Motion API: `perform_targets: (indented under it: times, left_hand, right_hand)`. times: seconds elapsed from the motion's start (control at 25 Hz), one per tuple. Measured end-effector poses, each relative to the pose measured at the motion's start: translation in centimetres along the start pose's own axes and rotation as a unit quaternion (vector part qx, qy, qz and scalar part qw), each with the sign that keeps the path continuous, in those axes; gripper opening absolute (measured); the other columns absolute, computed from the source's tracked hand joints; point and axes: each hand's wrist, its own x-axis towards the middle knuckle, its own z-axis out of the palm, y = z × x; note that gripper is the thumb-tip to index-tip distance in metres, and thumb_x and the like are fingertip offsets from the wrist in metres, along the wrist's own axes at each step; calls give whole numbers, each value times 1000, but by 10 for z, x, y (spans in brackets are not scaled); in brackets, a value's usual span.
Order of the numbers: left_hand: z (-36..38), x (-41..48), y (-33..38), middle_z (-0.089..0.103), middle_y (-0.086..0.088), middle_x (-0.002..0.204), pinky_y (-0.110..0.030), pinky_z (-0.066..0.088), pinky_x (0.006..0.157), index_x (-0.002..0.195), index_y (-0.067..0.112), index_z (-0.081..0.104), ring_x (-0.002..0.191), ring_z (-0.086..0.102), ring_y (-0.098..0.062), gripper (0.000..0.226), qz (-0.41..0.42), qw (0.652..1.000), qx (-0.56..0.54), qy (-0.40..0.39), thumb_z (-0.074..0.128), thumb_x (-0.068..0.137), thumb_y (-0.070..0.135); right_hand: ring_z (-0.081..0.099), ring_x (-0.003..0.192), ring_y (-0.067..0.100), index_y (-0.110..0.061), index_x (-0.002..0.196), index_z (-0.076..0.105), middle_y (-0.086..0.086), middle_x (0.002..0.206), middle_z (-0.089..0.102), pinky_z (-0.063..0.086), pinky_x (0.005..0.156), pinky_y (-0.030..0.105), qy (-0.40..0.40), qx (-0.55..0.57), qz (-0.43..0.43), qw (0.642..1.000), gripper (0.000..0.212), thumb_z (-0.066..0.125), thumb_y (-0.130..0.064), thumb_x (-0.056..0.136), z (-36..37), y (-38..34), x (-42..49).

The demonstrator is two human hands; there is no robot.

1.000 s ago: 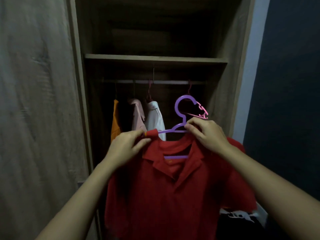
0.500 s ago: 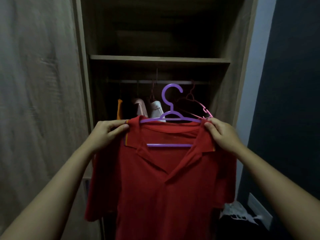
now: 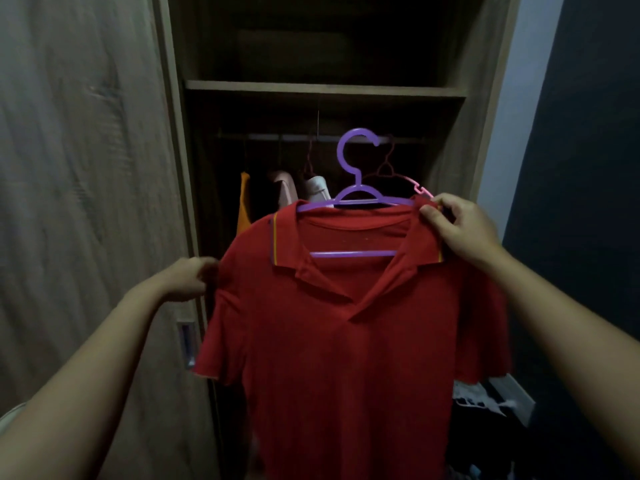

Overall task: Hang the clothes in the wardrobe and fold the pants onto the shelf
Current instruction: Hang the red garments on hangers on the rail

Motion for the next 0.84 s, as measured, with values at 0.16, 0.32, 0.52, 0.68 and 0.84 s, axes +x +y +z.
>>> perform_targets:
  times: [0.16,0.32,0.52,0.68,0.84]
  left_hand:
    - [-19,-19,53,67,8,113,-22,50,88,122,28,55,104,63,-6,66,149,953,-263,34,72,61,44]
    - [-13,-28,83,70,-6,77,-38,51,68,83,15,69,72,65,-13,54,174,974,-92,110,59,70,66]
    - [16,-37,134,63,-7,69,-34,34,60,67,19,50,77,61,-29,34,119,961,61,241,58,87,46]
    - [54,-47,175,65,-13,104,-38,45,76,106,20,56,100,59,-37,39,47,969,132,205,40,93,52]
    - [52,-53,199,65,-6,88,-37,42,74,82,21,59,90,60,-28,58,62,995,-39,73,23,90,67]
  right_hand:
    - [59,72,15,-30,85,58,-2,74,63,43,65,32,-42,6,-4,999,27,45,-53,81,7,-9,-1]
    - [60,94,23,-28,101,61,-3,91,64,41,82,37,-25,-33,3,999,31,46,-49,83,10,-27,2]
    - [55,93,23,-6,125,44,17,113,59,48,85,39,-188,153,146,959,38,43,-31,97,43,-94,-10]
    - [53,73,13,-19,95,46,4,78,50,44,71,23,-181,439,348,809,27,35,-44,97,58,-128,-5]
    - [45,58,12,-16,102,53,1,71,47,36,52,26,-102,446,394,797,46,61,-55,77,67,-101,16]
